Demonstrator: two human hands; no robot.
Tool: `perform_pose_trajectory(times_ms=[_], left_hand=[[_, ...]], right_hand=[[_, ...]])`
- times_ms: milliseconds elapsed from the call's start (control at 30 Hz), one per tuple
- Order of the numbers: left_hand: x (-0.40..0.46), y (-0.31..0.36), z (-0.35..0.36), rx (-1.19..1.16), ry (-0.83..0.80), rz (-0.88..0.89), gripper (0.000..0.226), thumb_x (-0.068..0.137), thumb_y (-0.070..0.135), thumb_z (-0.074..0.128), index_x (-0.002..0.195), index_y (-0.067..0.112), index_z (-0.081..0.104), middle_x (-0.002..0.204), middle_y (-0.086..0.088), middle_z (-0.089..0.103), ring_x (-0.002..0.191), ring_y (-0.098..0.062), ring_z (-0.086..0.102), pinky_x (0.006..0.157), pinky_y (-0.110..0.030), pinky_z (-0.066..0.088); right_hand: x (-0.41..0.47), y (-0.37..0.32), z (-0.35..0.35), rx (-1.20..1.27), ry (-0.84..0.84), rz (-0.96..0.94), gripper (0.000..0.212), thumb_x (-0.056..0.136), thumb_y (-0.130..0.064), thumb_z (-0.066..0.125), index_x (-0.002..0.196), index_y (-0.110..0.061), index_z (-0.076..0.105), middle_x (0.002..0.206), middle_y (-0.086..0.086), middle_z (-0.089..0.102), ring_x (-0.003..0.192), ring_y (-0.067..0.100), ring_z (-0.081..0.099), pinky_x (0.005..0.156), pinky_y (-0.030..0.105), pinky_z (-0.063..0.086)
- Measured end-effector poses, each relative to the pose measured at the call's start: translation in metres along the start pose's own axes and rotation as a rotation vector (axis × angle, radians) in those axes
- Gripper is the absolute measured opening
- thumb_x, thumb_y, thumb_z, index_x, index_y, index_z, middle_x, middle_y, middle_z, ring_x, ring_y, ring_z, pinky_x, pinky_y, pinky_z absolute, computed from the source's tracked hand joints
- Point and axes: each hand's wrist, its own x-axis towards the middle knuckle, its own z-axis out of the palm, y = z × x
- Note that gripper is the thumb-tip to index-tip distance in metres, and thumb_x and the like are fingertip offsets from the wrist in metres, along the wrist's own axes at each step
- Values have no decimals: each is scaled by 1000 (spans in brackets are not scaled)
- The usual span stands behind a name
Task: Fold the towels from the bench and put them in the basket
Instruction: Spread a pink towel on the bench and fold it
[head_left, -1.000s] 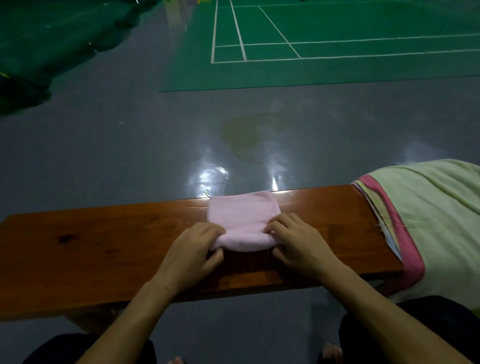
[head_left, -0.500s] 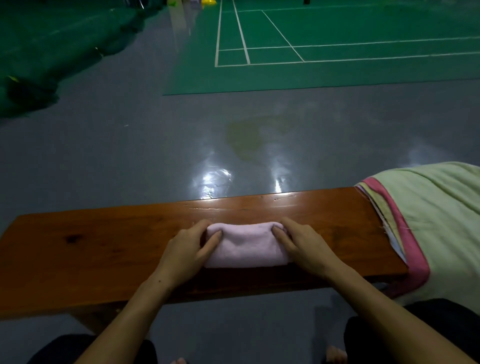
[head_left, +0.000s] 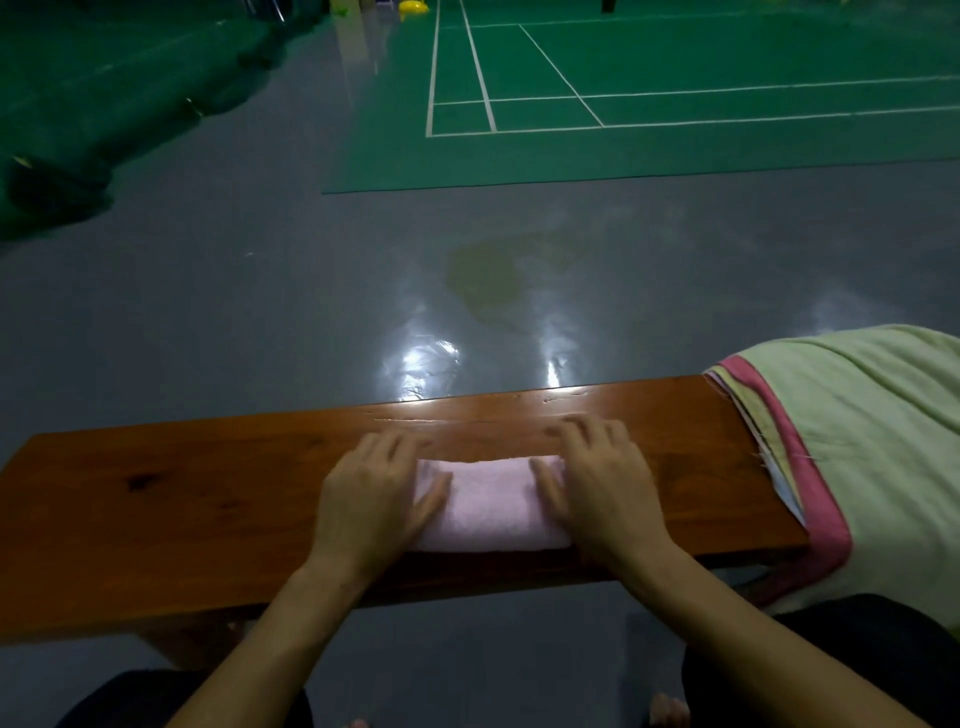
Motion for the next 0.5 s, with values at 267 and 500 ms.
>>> perform_pose_trajectory(times_ms=[267,500], left_hand=[[-19,18,36,57,-265,175,62,110,51,23,162,19,35,169,-3,35,159,-22,24,127,-42,12],[-20,11,34,89,-339,12,82,104,70,5,160,22,40,167,-8,37,158,-28,26,125,-53,27]], right_hand=[[-26,-21,27,32,-361,-303,76,106,-69,15,167,-23,11,174,5,16,158,34,19,127,57,18],[-14,-3,20,39,-383,-183,78,103,-71,11,166,-27,23,169,2,32,152,31,30,122,49,31]])
